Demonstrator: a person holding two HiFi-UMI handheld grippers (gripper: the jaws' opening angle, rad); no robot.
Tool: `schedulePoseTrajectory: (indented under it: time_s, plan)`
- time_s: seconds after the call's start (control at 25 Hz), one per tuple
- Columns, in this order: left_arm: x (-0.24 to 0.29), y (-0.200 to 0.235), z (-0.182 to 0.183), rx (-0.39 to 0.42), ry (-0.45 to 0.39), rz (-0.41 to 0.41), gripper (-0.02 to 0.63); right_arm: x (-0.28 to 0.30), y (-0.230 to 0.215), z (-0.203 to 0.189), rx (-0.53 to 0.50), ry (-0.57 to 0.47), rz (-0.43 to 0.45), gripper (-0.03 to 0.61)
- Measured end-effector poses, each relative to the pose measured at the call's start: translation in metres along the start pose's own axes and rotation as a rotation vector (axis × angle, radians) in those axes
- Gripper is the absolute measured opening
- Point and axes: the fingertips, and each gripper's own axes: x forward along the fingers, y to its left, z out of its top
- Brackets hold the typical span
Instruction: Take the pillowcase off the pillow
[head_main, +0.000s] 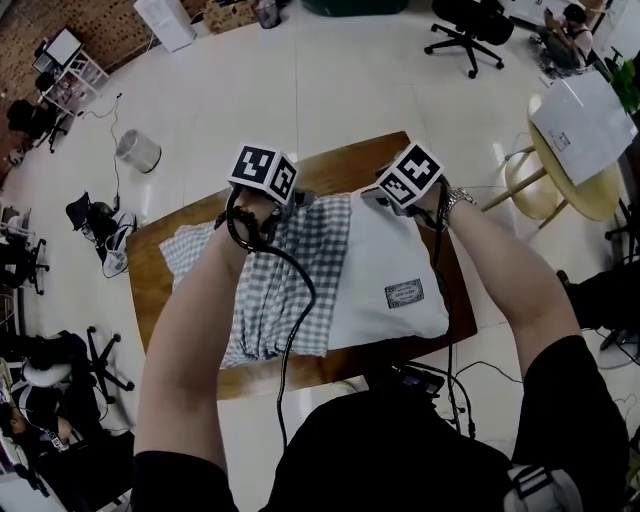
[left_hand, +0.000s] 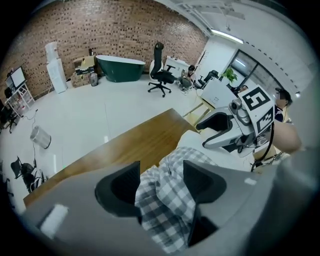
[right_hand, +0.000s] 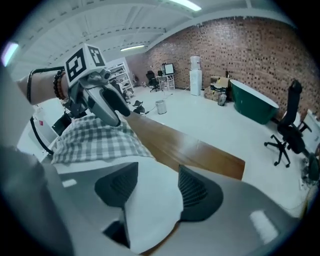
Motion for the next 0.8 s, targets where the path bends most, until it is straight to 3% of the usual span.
schedulePoseTrajectory:
  time_s: [0.28,0.44,0.68,0.8]
  plan:
    - [0.035,0.010,-0.011,0.023,0.153,-0.041,0.268,0.032,-0.001,-0.021,0.052,0.086,0.123,0.250]
    - [0.037,0.009,-0.015,0.049,0.185,-0.059,0.208,0.042,0.006,-0.023,0.074,0.110,0.139,0.234]
    - [0.038,0.008,-0.012,0.087,0.177,-0.043,0.062,0.040,0.007,-0.024,0.055,0.123,0.127,0.015]
    - [0.034,0.010,-0.012,0.067,0.141,-0.017,0.027,0.033,0.009,-0.023,0.008,0.107,0.082,0.009]
